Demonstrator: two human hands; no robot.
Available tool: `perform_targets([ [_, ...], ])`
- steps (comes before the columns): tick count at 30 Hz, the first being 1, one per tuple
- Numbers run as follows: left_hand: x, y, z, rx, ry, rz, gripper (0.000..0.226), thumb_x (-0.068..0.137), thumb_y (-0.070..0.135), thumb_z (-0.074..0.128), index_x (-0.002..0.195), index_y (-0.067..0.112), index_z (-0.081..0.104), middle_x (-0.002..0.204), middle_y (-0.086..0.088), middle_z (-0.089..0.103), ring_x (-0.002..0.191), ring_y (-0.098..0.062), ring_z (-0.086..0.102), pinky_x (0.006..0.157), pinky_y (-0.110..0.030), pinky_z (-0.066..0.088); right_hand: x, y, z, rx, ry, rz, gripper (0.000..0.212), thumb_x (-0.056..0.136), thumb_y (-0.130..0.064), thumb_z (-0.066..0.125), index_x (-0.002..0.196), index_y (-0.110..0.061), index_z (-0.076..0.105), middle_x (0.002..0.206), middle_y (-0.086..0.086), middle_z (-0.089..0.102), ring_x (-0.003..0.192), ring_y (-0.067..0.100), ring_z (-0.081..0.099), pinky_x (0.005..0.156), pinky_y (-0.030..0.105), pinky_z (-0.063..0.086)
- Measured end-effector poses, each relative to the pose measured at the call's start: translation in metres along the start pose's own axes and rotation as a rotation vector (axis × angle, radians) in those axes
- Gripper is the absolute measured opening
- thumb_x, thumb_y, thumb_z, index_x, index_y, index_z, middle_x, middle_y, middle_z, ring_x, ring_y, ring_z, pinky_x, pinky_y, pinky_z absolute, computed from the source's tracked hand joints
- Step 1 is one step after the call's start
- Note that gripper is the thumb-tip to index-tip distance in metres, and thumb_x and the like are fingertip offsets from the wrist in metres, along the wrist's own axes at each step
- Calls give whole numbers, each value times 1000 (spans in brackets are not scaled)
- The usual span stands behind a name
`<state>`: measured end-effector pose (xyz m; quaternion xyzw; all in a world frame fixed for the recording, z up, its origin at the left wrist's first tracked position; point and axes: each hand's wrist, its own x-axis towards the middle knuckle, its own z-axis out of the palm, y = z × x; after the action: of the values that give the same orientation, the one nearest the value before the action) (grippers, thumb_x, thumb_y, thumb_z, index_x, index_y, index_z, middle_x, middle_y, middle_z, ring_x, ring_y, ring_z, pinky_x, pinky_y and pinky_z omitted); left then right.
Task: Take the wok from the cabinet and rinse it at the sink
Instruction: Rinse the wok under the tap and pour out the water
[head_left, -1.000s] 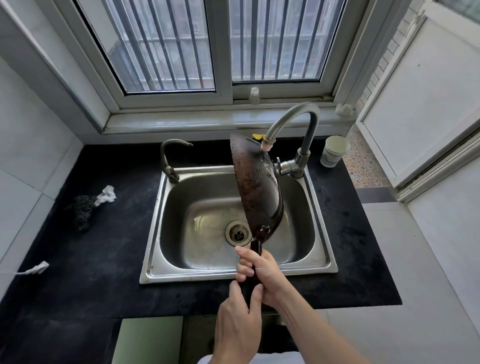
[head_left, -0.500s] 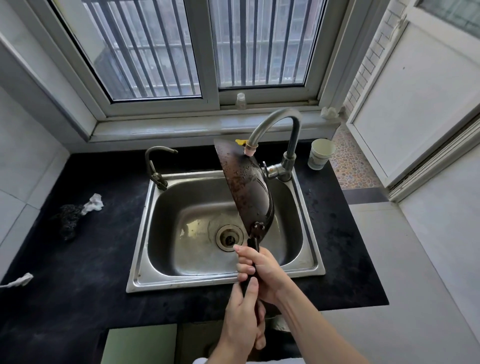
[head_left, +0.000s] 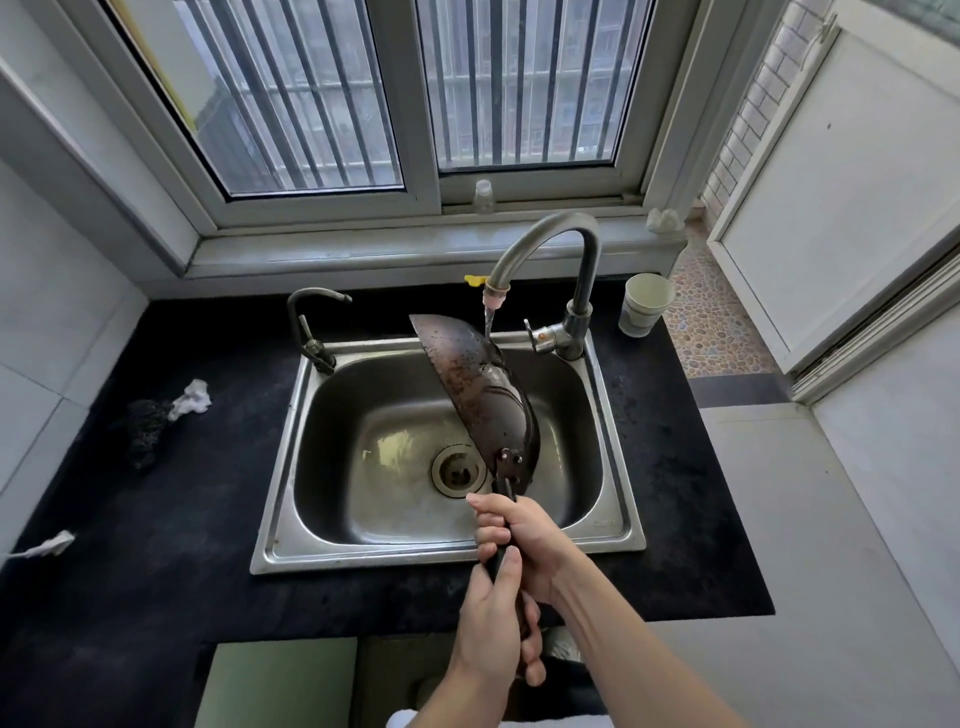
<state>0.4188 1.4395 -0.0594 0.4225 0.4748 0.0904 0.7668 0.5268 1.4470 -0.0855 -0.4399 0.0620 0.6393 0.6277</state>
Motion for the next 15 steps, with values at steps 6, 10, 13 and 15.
perform_targets([
  [6,7,-2,8,6,29,-15,13,100,34,47,105,24,54,55,-9,46,32,-17,36,34,-20,35,5,-3,-8,48,33,61,33,93,-11,65,68,-16,44,51,-7,30,37,3,33,40,18,40],
  [10,11,-3,13,1,29,-36,16,99,33,49,108,20,53,54,-7,46,31,-17,36,33,-20,35,7,-7,-12,38,35,78,35,93,-10,65,66,-17,43,51,-6,30,37,3,33,40,18,41],
  [13,17,-7,15,45,52,-37,16,97,33,54,108,22,53,53,-6,48,33,-18,38,37,-21,36,9,-9,-16,36,37,82,39,92,-9,64,62,-17,41,49,-7,30,36,3,33,40,18,40],
  [15,21,-11,16,74,60,-44,19,94,35,58,108,23,53,53,-5,50,34,-19,40,40,-22,37,10,-11,-19,35,37,80,41,93,-8,64,60,-17,41,48,-7,31,36,3,34,39,18,40],
])
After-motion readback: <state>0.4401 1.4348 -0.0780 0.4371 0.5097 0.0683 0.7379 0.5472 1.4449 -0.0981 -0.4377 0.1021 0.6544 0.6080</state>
